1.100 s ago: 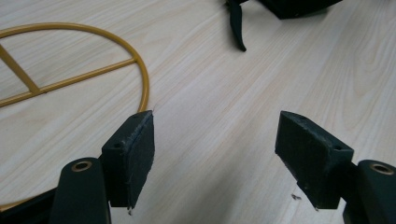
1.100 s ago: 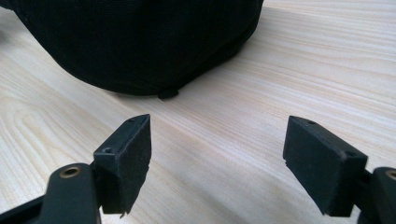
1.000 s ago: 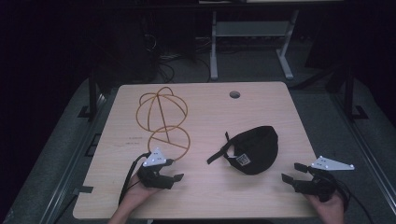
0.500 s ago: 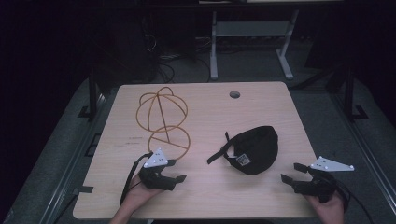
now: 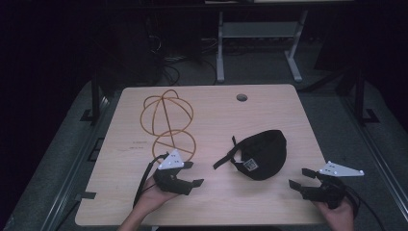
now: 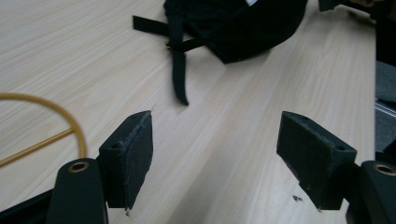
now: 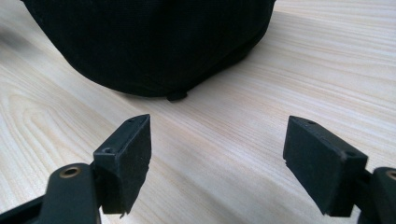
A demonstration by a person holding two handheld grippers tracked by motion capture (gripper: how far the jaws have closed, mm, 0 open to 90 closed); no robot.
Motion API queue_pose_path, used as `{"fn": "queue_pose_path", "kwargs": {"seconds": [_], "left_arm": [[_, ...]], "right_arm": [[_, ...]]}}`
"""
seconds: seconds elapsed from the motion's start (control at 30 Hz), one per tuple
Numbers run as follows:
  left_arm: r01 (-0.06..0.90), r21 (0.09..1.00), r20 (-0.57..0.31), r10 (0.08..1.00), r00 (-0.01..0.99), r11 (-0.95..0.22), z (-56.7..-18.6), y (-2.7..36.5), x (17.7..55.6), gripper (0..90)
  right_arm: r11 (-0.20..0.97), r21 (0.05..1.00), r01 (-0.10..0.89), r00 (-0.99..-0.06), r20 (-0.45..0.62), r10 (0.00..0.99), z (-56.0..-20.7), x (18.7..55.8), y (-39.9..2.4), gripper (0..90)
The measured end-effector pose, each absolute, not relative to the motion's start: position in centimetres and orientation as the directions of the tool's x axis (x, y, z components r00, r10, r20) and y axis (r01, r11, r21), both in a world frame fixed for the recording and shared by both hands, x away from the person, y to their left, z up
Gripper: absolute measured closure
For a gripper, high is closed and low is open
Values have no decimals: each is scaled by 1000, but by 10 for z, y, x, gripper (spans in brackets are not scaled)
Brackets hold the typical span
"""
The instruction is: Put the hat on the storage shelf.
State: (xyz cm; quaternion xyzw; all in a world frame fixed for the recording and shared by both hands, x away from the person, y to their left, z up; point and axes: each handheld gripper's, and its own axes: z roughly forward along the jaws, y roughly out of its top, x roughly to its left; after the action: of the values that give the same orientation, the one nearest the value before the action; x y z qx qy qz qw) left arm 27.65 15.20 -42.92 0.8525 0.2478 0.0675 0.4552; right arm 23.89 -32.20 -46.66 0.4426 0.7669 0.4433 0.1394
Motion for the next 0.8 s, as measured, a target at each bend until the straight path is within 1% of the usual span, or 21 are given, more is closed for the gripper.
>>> {"fn": "queue_pose_path", "kwargs": {"seconds": [0.1,0.2,0.4,0.5,0.53,0.63,0.7,0.8], "left_arm": [[355,809,-109,473,874,-469,-426,146,277,269],[360,810,-130,455,881,-463,-420,138,282,269],[334,815,-115,432,894,-474,-411,123,287,270],[304,813,-96,401,911,-496,-403,105,290,271],[304,813,-96,401,911,-496,-403,105,290,273],[260,810,-70,354,933,-525,-394,86,293,273],[243,810,-59,339,939,-533,-390,77,294,274],[238,809,-64,322,944,-538,-387,69,296,276]], "right_arm": [[215,804,554,-572,180,800,-466,238,-322,232],[216,807,549,-574,177,799,-466,238,-321,232],[222,807,547,-580,174,796,-466,238,-320,232],[228,805,548,-584,172,794,-466,239,-319,232],[228,805,548,-584,172,794,-466,239,-319,232],[225,808,545,-586,175,792,-466,238,-320,233],[224,805,549,-584,178,792,-466,238,-322,232],[216,810,545,-585,183,790,-466,238,-323,232]]}}
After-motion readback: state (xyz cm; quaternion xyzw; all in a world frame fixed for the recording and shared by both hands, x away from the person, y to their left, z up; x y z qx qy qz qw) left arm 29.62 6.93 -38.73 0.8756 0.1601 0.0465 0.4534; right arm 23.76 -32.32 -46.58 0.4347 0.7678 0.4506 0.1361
